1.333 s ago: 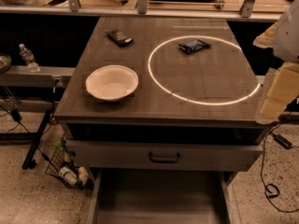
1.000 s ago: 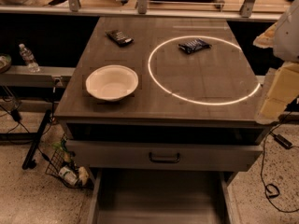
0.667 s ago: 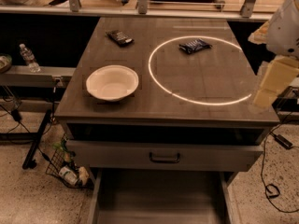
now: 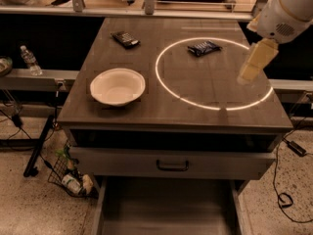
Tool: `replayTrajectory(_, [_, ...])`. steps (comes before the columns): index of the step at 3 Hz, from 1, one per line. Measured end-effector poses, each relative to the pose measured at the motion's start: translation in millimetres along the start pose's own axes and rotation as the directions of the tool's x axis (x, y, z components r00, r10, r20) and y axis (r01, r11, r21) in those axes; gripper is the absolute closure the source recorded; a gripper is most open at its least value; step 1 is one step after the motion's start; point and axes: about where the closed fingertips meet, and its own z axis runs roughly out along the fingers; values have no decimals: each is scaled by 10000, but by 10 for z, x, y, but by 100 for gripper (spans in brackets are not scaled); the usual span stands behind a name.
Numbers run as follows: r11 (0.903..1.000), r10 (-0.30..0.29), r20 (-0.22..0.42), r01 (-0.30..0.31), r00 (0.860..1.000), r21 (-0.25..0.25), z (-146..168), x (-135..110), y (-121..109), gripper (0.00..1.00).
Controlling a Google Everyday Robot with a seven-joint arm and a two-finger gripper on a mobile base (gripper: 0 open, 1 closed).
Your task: Place rxbar blueberry into middle drawer
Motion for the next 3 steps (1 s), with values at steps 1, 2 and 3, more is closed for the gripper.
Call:
replayTrajectory(1, [9974,680,478,-690,9965,209,405,-138,-456,0])
replayTrajectory(2, [9760,2066,1230,-2133,9707,439,906,-316,-958,0])
replayTrajectory(3, [9256,3650,2018,-3776,9089,262,1254,-363,-1318,0])
